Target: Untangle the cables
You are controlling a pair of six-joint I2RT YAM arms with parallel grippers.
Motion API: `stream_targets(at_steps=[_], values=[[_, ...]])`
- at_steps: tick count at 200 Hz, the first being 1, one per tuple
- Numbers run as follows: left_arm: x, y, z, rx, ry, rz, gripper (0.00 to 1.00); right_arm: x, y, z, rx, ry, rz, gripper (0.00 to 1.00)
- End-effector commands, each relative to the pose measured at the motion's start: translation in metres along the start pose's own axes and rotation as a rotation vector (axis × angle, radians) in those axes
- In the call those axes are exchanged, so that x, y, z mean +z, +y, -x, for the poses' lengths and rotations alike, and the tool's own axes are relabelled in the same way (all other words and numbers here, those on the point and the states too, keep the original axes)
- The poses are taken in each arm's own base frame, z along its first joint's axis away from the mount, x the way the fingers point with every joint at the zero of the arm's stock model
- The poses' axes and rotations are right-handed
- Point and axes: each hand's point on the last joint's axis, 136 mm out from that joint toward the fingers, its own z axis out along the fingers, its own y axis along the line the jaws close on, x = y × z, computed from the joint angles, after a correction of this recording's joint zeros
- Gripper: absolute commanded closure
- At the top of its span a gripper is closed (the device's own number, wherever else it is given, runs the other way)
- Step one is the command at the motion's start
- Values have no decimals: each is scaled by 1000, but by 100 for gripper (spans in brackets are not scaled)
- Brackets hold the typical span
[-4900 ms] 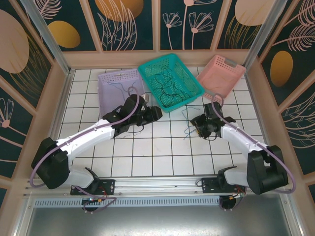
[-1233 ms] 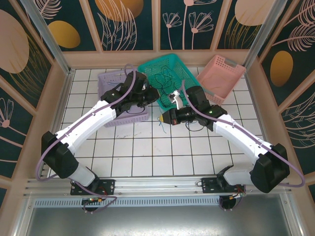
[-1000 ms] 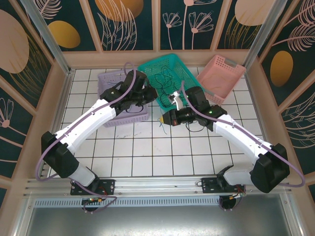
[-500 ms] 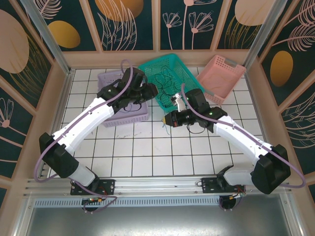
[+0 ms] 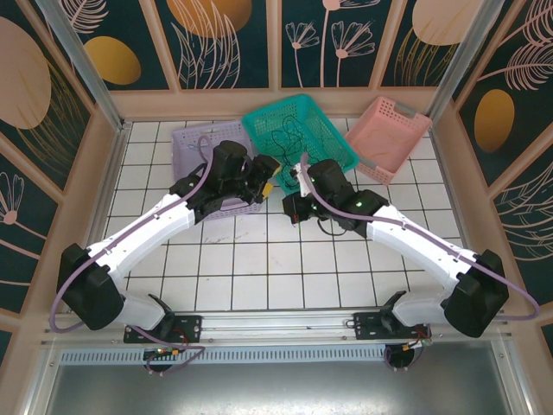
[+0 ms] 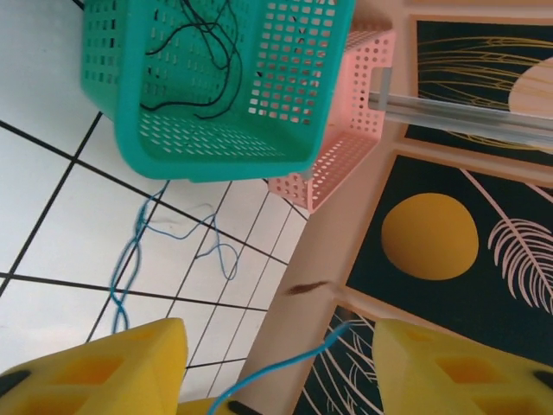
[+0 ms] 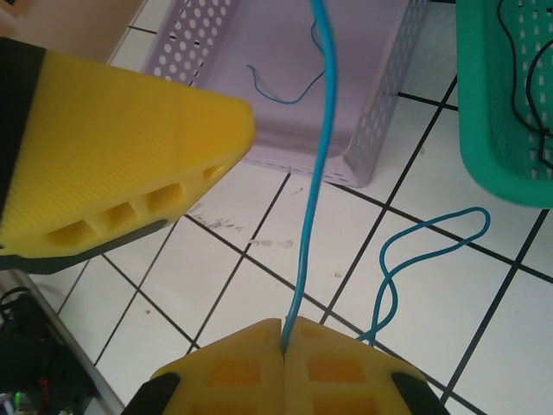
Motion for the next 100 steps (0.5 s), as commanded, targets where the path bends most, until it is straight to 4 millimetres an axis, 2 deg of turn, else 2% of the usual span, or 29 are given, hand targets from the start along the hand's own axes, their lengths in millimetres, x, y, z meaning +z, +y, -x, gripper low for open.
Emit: stream_targets(at_steps=[1,59,100], values=[[-11,-26,0,-31,-17,-83,38,1,0,8,-47,-23,-57,100],[2,-14,-1,-15,1,-21,49,6,19,8,-108,-29,-75,100],[8,-12,3,7,-14,0,70,8,25,2,-113,-29,-76,100]])
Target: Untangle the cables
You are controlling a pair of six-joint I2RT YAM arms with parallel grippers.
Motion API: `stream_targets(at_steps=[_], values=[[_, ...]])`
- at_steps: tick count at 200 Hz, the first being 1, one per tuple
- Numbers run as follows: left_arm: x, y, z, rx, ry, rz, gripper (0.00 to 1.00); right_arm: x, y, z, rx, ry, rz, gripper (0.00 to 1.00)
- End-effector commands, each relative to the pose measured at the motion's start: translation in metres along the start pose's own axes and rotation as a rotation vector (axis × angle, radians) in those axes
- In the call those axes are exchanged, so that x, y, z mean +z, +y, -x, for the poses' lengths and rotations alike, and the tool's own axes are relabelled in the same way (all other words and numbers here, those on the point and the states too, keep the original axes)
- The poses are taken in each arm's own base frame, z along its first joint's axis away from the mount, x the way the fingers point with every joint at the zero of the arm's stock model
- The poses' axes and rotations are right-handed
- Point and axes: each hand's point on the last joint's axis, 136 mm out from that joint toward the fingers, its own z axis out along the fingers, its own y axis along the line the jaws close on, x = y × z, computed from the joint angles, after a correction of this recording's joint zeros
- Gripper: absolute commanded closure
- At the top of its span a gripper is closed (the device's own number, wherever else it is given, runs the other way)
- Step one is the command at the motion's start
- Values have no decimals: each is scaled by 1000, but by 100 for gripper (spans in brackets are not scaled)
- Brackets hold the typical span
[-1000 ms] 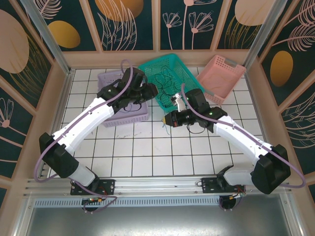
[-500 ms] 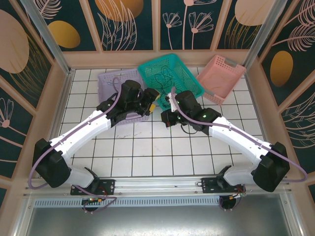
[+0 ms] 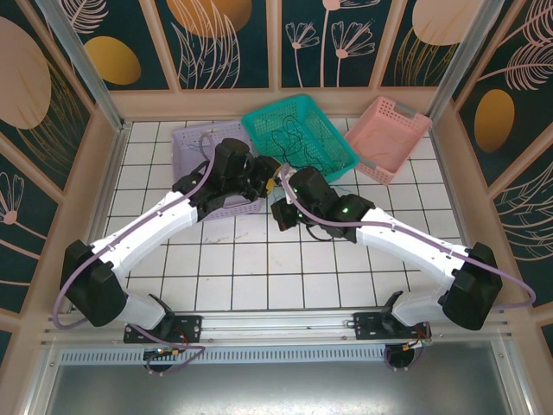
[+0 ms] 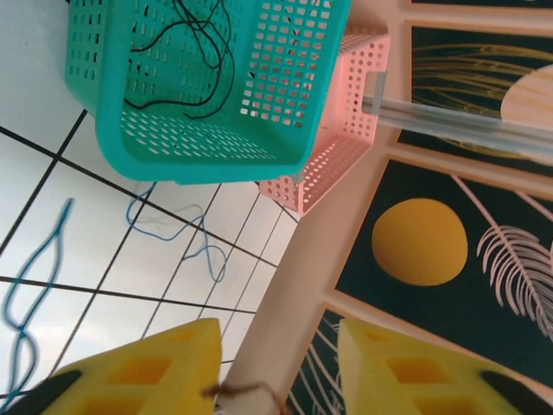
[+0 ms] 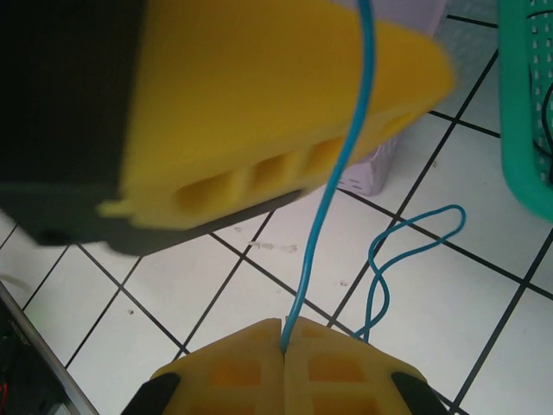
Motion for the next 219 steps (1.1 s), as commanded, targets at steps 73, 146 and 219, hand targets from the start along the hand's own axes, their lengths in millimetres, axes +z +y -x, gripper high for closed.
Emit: stream_targets(at_steps=[73,146,219], values=[[-17,-12,28,198,-154,62,100,-11,2,-5,50,9,82,100],[-15,-33,14,389,-41,-3,100,-20,23,-32,237,144,476,84],[-23,-22,0,373,36,-11,100,-45,-17,-24,398,-18,447,48]])
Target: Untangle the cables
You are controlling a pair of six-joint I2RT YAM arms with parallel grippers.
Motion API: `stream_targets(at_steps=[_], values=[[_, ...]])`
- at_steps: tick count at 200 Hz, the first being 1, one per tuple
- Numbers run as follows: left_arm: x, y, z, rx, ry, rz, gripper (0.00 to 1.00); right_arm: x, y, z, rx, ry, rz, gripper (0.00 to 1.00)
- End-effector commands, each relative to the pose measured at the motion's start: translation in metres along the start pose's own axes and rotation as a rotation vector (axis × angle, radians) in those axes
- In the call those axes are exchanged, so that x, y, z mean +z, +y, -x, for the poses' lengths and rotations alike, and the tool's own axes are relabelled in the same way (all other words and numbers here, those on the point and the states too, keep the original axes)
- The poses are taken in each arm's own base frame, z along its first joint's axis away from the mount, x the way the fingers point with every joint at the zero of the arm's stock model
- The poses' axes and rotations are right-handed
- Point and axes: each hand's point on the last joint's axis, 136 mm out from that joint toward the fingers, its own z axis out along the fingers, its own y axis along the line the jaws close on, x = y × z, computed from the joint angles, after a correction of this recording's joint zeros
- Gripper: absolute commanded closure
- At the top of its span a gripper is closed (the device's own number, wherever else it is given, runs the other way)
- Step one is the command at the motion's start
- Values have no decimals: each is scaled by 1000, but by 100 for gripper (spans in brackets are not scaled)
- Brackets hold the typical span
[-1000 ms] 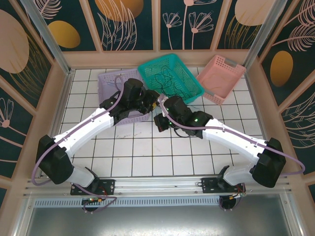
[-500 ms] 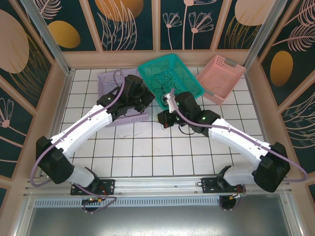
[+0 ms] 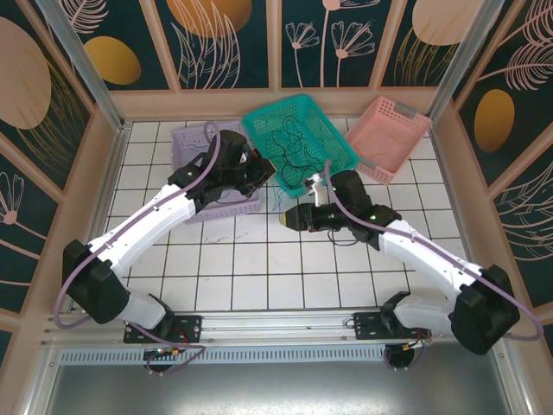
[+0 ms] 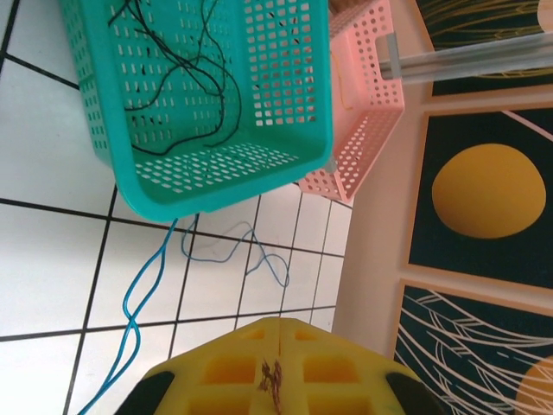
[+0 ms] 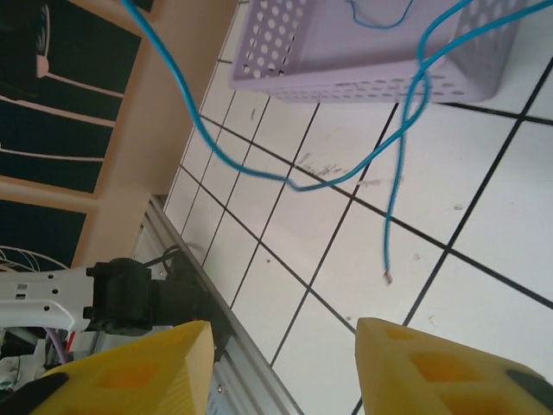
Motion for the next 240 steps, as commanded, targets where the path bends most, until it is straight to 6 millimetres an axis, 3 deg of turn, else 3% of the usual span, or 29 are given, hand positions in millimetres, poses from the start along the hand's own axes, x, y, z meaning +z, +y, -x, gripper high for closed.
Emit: stream_targets(at_steps=[1,46,201,217,240], values=[[-12,-16,-2,36,16,-54,100,-15,7,5,26,-52,68,48],[-12,-21,-2,41,20,-65,100,-10,-8,-10,52,7,58,44],[-9,-19,-2,29,23,-61,100,52,-1,7,55,62,136,48],[-10,-21,-2,27,22,-64,100,56,-5,6,60,68,127,56],[-12,-24,0,31,15,-67,100,60,-13,6,69,70,100,84]])
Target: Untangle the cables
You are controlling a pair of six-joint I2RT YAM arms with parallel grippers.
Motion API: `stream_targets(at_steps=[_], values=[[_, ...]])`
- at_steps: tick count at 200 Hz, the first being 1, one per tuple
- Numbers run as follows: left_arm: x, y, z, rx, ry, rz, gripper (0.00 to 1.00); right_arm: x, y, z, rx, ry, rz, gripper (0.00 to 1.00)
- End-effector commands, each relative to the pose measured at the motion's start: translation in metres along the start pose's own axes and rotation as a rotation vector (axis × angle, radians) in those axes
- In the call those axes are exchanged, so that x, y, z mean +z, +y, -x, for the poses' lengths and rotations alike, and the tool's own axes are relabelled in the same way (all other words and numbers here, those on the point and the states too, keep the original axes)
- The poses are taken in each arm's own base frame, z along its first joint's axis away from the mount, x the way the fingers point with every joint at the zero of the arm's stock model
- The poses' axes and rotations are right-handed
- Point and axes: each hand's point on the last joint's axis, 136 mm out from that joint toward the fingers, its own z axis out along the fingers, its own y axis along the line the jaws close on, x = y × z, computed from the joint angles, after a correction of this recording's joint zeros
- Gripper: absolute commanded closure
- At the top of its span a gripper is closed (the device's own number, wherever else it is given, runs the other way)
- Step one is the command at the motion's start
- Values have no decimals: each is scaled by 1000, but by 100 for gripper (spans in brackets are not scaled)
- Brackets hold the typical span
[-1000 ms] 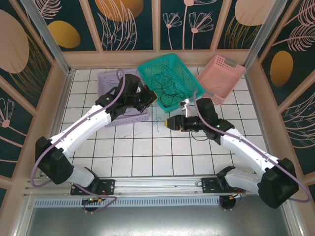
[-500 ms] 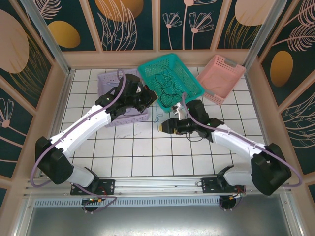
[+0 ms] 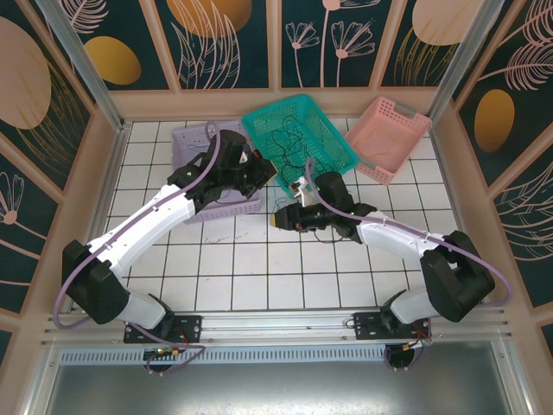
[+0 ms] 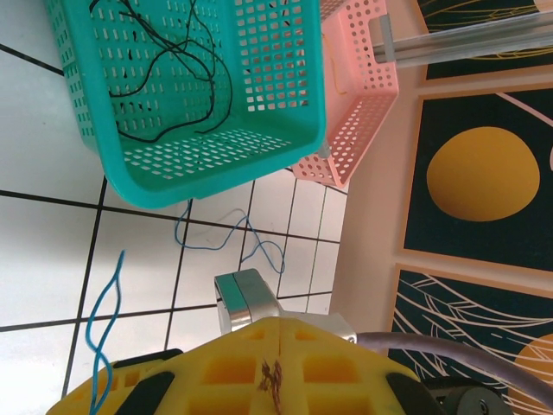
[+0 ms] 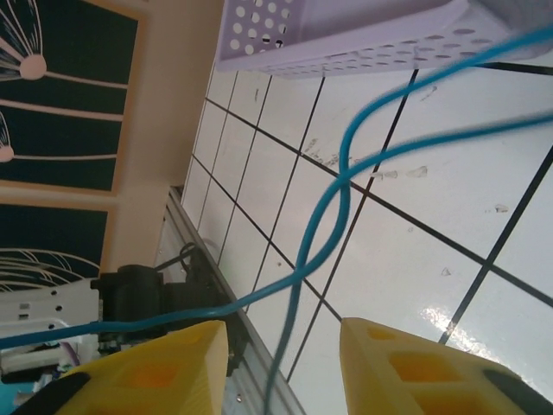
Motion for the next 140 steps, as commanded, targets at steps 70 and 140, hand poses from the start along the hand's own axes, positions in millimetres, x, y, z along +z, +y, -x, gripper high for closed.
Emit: stream_targets(at_steps=[70,140], values=[[-40,-40,115,123,-232,-1,100,-2,-31,-47,-88,72,-253,100],[-38,-43,196,227,-334,83,100,-8,-9,-77,-256,92,-305,100]])
